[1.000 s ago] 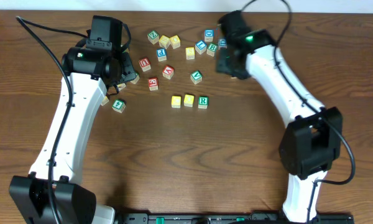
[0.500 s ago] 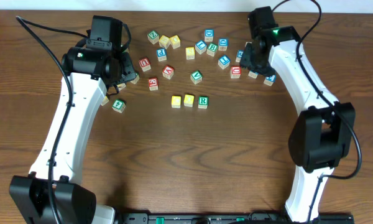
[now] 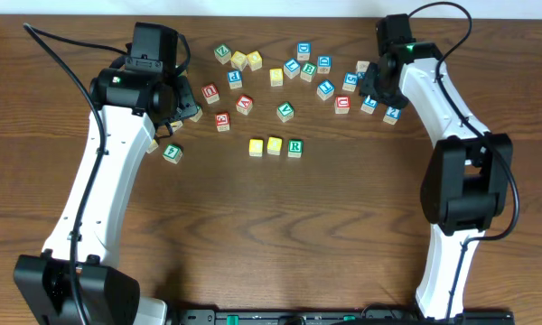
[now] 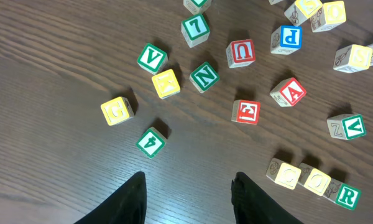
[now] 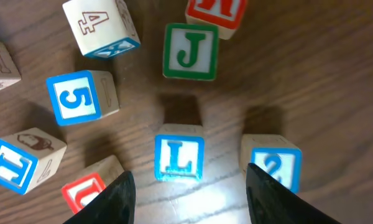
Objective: Spell out CORL
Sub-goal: 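Move the right gripper to the blue L block and grasp it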
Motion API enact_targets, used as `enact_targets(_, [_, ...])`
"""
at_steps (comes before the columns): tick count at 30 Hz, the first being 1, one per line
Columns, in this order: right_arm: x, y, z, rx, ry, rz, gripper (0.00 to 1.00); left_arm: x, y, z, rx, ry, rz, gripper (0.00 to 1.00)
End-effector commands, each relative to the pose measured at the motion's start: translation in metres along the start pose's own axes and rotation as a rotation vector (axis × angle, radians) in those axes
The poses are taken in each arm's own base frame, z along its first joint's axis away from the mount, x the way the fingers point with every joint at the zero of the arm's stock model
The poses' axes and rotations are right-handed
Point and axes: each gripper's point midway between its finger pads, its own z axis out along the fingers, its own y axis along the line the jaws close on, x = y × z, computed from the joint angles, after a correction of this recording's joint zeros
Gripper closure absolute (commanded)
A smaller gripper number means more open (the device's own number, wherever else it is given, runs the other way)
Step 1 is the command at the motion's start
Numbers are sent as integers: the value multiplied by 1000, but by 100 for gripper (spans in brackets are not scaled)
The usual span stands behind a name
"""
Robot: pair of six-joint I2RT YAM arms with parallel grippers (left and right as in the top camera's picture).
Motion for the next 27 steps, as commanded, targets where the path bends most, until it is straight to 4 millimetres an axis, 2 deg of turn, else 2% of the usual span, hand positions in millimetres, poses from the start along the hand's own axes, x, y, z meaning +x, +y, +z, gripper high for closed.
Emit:
enact_targets(1, [6, -1, 15, 4, 26, -26, 49, 1, 5, 2, -21, 3, 5, 56])
enact_targets(10, [15, -1, 39, 12, 65, -30, 54, 1, 5, 2, -21, 3, 5, 56])
enact_targets(27, [11, 1, 42, 2, 46, -44, 69, 1, 5, 2, -21, 3, 5, 56])
